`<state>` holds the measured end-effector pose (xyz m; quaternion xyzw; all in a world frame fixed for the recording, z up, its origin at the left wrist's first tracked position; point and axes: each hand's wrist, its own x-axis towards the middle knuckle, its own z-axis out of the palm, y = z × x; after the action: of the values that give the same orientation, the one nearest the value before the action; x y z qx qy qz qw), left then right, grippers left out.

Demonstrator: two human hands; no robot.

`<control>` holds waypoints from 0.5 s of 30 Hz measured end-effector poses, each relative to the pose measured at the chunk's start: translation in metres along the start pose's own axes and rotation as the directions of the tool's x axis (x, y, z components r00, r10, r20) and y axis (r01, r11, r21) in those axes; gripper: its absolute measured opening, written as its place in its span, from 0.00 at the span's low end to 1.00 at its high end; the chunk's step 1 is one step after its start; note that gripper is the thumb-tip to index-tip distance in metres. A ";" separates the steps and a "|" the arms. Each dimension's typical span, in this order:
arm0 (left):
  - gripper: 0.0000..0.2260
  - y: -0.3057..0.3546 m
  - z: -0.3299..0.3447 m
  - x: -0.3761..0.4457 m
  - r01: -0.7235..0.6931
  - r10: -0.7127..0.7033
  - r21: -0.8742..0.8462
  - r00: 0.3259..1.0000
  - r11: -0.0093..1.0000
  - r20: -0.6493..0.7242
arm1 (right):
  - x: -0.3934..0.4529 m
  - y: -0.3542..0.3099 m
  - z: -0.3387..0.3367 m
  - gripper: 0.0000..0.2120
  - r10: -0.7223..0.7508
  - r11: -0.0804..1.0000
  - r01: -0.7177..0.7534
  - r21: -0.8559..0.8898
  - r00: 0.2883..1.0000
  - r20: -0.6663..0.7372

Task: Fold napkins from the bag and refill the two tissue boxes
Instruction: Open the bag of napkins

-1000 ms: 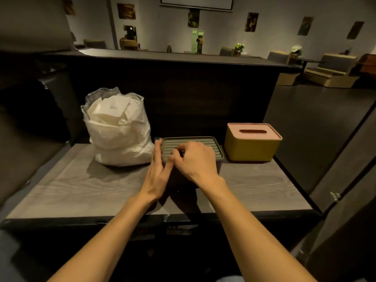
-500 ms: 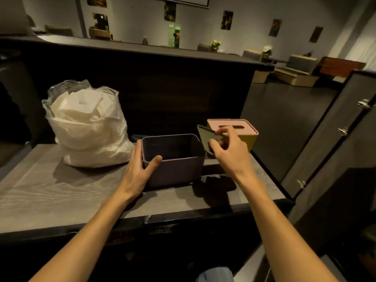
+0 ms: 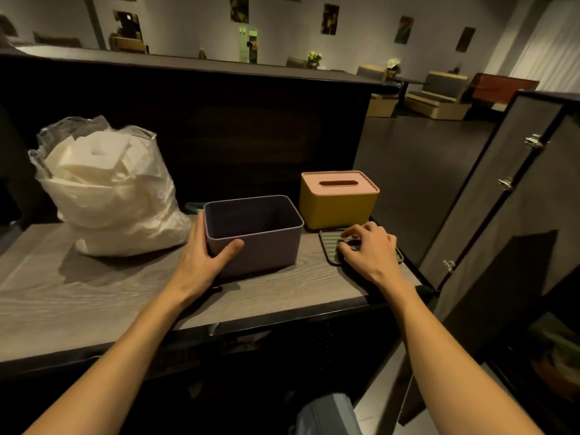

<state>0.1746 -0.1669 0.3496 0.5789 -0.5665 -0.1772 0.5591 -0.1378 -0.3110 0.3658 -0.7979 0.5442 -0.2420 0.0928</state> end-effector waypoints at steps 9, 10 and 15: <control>0.39 0.004 -0.022 -0.017 -0.018 -0.002 -0.079 0.970 0.997 -0.243 | 0.017 -0.133 -0.032 0.06 -0.218 0.915 0.282 0.290 0.947 -0.235; 0.34 0.006 -0.027 -0.020 -0.042 0.022 -0.066 0.959 0.997 -0.284 | 0.018 -0.153 -0.034 0.06 -0.252 0.904 0.320 0.285 0.935 -0.250; 0.15 0.005 -0.066 -0.037 -0.023 0.036 0.038 0.923 0.999 -0.384 | 0.023 -0.252 -0.020 0.08 -0.468 0.787 0.519 0.333 0.855 -0.224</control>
<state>0.2167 -0.1044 0.3584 0.6029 -0.4572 -0.0426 0.6524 0.0663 -0.2316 0.4936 -0.8610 0.2634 -0.4104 0.1443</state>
